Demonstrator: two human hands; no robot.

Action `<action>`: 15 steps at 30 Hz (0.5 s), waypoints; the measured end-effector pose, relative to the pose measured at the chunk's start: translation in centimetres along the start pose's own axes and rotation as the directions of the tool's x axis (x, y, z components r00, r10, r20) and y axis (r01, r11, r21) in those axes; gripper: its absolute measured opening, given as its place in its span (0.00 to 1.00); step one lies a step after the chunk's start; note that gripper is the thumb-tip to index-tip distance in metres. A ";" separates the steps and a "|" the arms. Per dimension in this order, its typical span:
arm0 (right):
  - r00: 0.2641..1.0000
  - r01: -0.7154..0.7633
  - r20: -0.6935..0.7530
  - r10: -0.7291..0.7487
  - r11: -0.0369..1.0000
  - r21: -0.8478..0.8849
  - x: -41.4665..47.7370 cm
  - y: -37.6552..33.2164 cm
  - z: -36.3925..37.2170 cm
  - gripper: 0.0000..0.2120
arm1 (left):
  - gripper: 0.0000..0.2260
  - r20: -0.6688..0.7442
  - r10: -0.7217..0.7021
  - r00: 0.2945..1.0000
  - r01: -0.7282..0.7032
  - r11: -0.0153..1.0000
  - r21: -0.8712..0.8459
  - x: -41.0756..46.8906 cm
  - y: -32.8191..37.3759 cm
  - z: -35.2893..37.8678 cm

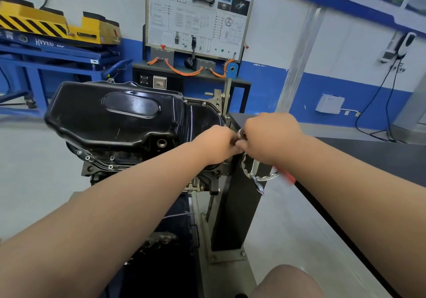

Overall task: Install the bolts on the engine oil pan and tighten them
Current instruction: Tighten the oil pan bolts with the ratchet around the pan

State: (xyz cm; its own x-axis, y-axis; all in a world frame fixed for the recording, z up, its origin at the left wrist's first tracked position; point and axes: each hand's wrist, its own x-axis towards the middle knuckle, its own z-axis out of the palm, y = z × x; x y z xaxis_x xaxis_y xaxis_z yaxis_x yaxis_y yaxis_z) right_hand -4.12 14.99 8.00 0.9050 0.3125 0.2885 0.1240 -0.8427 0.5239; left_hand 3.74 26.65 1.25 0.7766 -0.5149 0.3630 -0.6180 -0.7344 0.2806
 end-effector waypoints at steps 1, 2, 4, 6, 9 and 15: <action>0.996 -0.081 0.035 0.078 0.993 0.087 0.0 -0.2 0.3 0.25 | 0.14 -0.022 -0.011 1.000 0.011 1.000 -0.006 -0.2 -0.1 0.1; 0.988 -0.148 0.069 0.138 0.975 0.166 0.0 -0.3 0.5 0.28 | 0.14 -0.021 -0.018 1.000 0.018 1.000 -0.005 -0.3 -0.2 0.1; 0.981 -0.190 0.080 0.177 0.959 0.209 0.1 -0.3 0.5 0.28 | 0.14 -0.008 0.013 1.000 -0.013 1.000 0.028 -0.4 -0.3 0.0; 0.993 -0.114 0.051 0.110 0.989 0.092 0.1 0.0 0.0 0.21 | 0.16 0.020 0.072 0.997 -0.073 0.995 0.073 -0.4 -0.5 -0.3; 0.998 0.066 -0.011 -0.068 0.994 -0.087 0.1 0.7 -0.3 0.06 | 0.14 0.109 0.086 0.990 -0.098 0.989 0.114 0.0 -0.3 -0.6; 0.993 -0.119 0.036 0.115 0.981 0.152 -0.3 -0.2 0.6 0.27 | 0.14 0.112 -0.021 0.993 0.013 0.997 0.075 0.3 -0.1 -0.6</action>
State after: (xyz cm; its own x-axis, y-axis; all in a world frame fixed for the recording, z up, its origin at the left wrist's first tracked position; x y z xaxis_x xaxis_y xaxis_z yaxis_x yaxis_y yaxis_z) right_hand -4.18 14.84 7.32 0.9273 0.1979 0.3177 0.0760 -0.9307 0.3578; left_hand 3.97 26.89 1.86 0.7982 -0.5457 0.2552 -0.5972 -0.7721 0.2173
